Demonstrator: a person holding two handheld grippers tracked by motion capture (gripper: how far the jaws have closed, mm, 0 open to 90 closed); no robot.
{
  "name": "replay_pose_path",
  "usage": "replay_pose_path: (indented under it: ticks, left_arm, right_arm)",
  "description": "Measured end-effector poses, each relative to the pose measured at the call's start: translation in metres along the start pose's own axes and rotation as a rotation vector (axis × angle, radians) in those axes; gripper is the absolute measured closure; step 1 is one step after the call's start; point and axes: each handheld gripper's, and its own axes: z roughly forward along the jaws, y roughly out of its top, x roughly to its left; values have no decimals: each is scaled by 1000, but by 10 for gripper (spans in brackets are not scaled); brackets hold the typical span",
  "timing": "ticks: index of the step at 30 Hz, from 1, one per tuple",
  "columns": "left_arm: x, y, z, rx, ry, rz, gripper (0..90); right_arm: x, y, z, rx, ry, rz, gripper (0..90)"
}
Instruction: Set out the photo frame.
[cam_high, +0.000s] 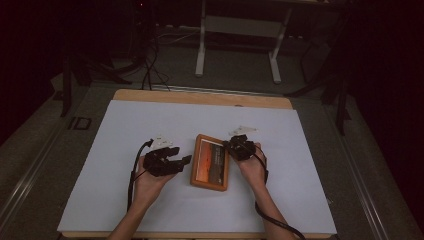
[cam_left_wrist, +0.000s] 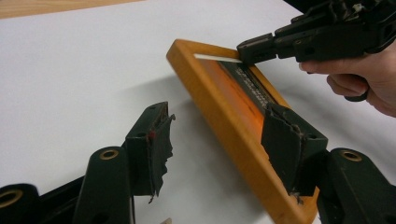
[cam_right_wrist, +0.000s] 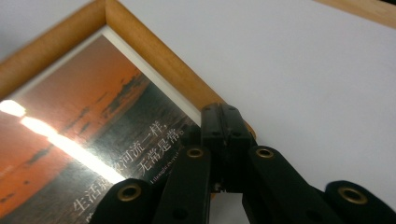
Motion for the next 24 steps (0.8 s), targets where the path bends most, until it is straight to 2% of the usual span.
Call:
replay_pose_path:
  ticks: [3, 14, 24]
  left_arm:
    - [-1, 0, 1, 5, 1, 6, 424]
    - [-4, 0, 3, 10, -11, 2, 422]
    - [-12, -1, 8, 30, -53, -18, 409]
  right_arm:
    - [-3, -3, 2, 8, -1, 20, 900]
    - [-6, -7, 7, 43, -6, 31, 900]
    - [-8, -8, 6, 38, 6, 41, 900]
